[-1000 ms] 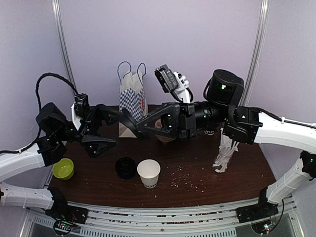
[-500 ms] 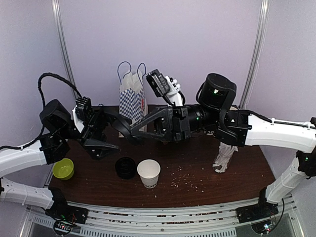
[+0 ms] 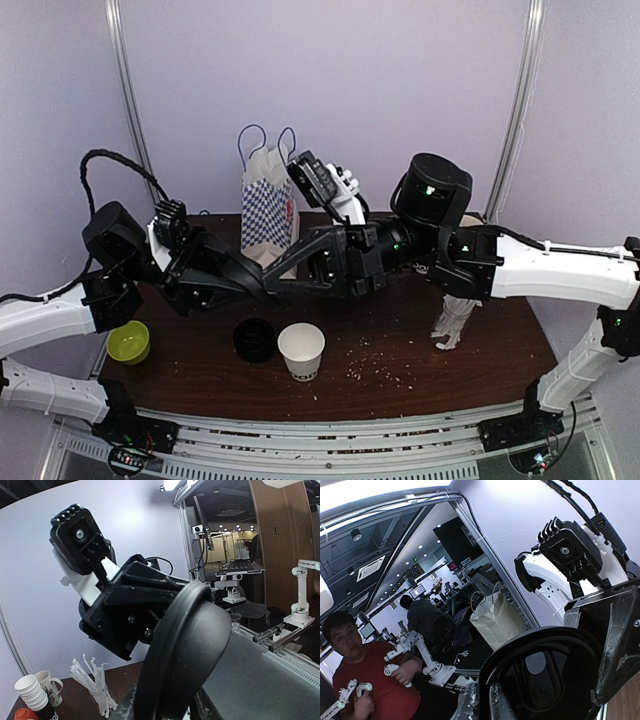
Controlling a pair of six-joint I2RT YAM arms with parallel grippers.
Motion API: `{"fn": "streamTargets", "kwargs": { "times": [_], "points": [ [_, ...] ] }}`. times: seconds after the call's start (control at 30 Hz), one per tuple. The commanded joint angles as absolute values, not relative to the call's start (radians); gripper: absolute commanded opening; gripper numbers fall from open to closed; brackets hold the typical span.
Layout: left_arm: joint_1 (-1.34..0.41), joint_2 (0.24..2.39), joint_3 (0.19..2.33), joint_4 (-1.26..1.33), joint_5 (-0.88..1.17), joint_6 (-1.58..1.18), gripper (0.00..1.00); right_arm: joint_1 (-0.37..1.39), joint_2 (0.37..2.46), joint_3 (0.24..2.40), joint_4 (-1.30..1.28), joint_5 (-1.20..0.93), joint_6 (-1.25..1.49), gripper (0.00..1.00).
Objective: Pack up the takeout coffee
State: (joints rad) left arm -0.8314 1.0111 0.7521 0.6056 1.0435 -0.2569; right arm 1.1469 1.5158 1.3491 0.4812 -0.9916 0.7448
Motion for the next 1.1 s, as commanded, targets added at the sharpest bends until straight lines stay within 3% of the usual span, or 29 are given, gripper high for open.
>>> {"fn": "streamTargets", "kwargs": {
  "times": [0.0, 0.23, 0.37, 0.5, 0.77, 0.9, 1.07],
  "points": [
    [-0.839, 1.017, 0.784, 0.661, 1.082, -0.262, 0.21, 1.146, 1.526, 1.344, 0.502, -1.004, 0.740, 0.00],
    [-0.838, 1.001, 0.780, 0.622, 1.067, -0.234, 0.03, 1.146, 1.516, 1.352, 0.424, -0.990, 0.689, 0.03],
    [-0.838, 0.981, 0.772, 0.579, 1.033, -0.222, 0.00, 1.144, 1.486, 1.371, 0.283, -0.937, 0.592, 0.51],
    [-0.839, 0.942, 0.732, 0.541, 0.954, -0.241, 0.00, 1.137, 1.419, 1.374, 0.114, -0.806, 0.483, 0.69],
    [-0.838, 0.843, 0.541, 0.608, 0.623, -0.560, 0.00, 1.138, 1.243, 1.204, 0.023, -0.389, 0.406, 0.72],
    [-0.840, 0.817, 0.453, 0.667, 0.507, -0.746, 0.00, 1.142, 1.220, 1.078, 0.096, -0.318, 0.436, 0.73],
    [-0.839, 0.834, 0.407, 0.701, 0.523, -0.858, 0.00, 1.141, 1.258, 0.981, 0.243, -0.269, 0.506, 0.74]
  ]
}}
